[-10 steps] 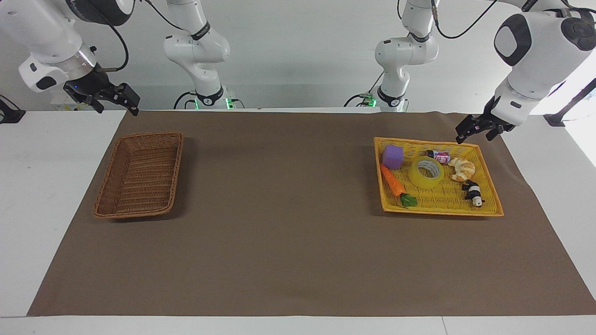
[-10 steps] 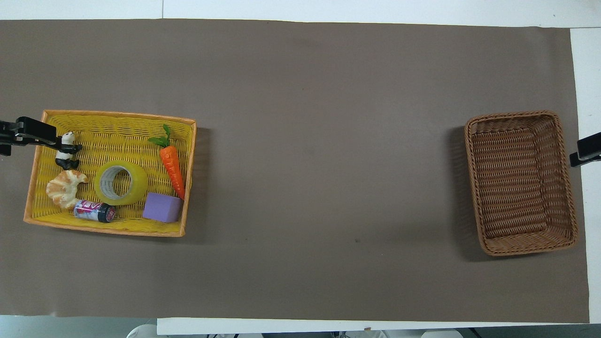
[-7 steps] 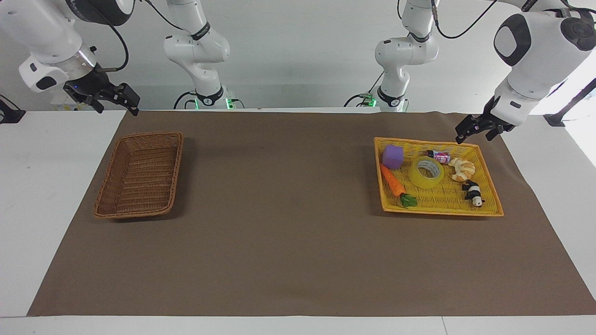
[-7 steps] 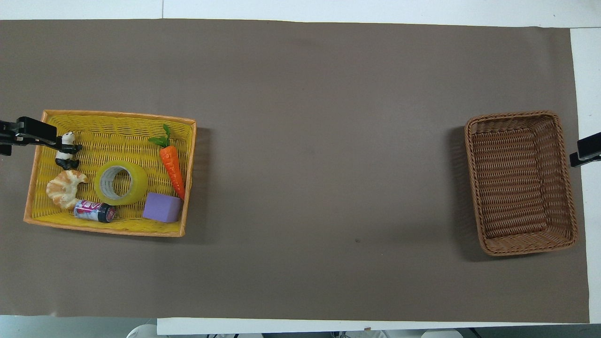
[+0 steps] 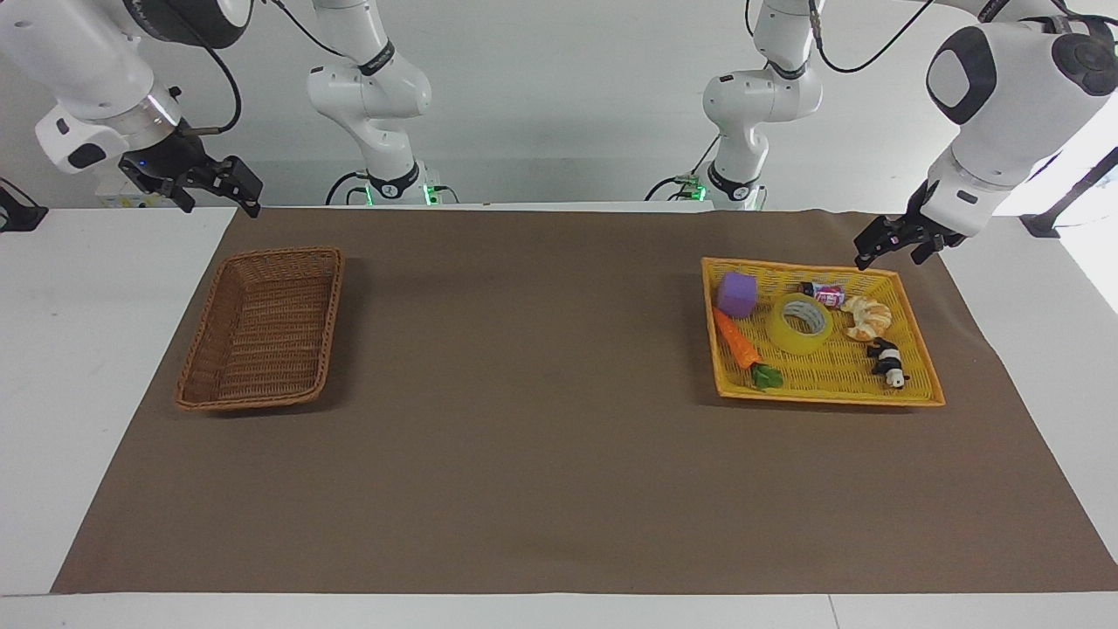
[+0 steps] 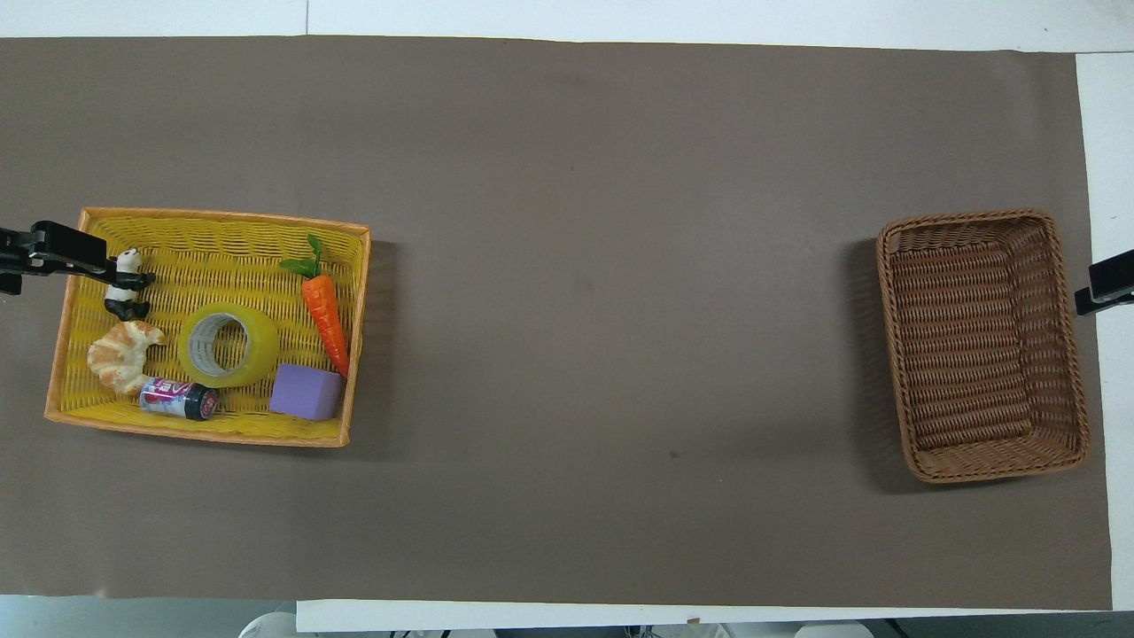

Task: Move tape to another basket

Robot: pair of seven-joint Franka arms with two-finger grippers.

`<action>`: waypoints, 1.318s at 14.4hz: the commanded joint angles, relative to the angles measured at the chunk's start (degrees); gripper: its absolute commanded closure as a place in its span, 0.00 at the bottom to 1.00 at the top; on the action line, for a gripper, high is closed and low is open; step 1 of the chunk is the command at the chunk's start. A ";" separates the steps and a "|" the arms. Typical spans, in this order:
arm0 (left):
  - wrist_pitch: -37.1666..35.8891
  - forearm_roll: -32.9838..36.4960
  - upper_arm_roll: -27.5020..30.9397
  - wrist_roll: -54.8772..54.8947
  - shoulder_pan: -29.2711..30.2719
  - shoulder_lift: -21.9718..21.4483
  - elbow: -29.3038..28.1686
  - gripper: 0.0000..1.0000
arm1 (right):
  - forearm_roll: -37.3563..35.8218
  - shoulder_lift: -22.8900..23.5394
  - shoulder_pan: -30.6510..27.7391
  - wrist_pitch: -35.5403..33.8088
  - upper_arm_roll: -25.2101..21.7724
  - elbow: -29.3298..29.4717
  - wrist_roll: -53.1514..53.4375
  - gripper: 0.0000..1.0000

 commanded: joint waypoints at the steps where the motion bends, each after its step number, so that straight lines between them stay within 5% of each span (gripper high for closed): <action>1: 8.33 0.92 0.34 0.07 -0.02 -5.15 -10.37 0.01 | -0.29 -1.48 -0.44 0.64 0.42 -1.71 -1.30 0.00; 3: 20.44 0.92 0.43 -0.02 1.20 -8.23 -21.00 0.01 | -0.29 -1.48 -0.44 0.64 0.42 -1.71 -1.30 0.00; 5: 25.14 0.92 0.43 0.86 1.38 -8.07 -26.30 0.01 | -0.29 -1.48 -0.44 0.56 0.42 -1.71 -1.30 0.00; 9: 30.84 0.92 0.43 1.92 1.82 -5.61 -31.13 0.02 | -0.29 -1.48 -0.44 0.64 0.42 -1.71 -1.30 0.00; 11: 34.99 0.92 0.43 2.79 3.48 -4.30 -32.73 0.17 | -0.29 -1.48 -0.44 0.56 0.42 -1.71 -1.30 0.00; 19: 38.96 0.92 0.43 3.24 3.23 -0.34 -33.00 0.17 | -0.29 -1.48 -0.44 0.64 0.42 -1.71 -1.30 0.00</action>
